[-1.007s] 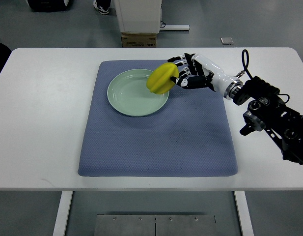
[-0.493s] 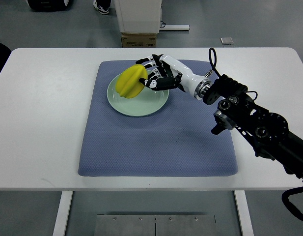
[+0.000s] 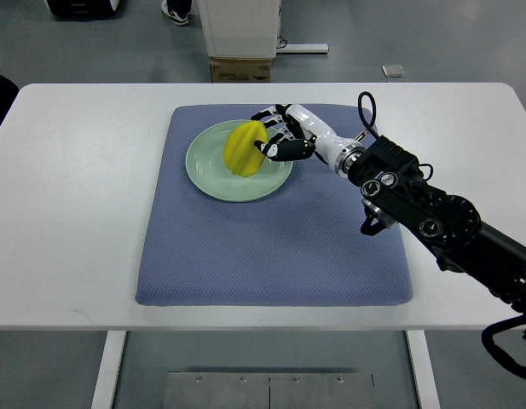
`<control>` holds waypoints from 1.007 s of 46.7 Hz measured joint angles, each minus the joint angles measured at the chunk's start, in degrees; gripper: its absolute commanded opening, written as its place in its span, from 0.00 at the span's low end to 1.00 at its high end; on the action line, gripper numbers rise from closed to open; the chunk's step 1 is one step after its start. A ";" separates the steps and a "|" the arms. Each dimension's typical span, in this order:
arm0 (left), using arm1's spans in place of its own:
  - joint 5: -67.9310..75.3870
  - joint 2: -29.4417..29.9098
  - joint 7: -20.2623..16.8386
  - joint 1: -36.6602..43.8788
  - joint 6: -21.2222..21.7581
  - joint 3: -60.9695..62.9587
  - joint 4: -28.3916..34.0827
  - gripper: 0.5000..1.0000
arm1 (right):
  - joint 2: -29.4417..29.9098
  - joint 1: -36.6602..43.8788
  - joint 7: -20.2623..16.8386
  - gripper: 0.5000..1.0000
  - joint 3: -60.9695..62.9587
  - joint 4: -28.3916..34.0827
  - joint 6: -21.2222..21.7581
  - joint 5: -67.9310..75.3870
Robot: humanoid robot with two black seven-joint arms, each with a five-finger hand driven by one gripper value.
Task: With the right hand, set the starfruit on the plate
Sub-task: 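Lower the starfruit onto the plate and open the right hand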
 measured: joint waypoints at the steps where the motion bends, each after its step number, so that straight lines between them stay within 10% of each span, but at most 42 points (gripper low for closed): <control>1: 0.00 0.00 0.00 0.03 0.00 -0.01 0.00 1.00 | 0.00 0.02 -0.09 0.00 -0.23 -0.14 -0.32 -0.03; 20: 0.00 0.00 0.00 -0.01 0.00 0.00 0.00 1.00 | -0.01 0.07 -2.32 0.00 -3.09 -0.50 -2.82 -0.15; 30: 0.00 0.00 0.00 0.02 0.00 0.00 0.00 1.00 | -0.01 -0.19 -2.34 0.41 -3.10 -0.47 -2.83 -0.11; 38: 0.00 0.00 0.00 -0.02 0.00 0.00 0.00 1.00 | 0.00 -0.36 -2.05 0.97 -3.01 -0.36 -2.82 0.01; 47: 0.00 0.00 -0.01 -0.01 0.00 0.00 0.00 1.00 | 0.00 -0.38 -1.58 1.00 -2.80 -0.21 -2.75 0.61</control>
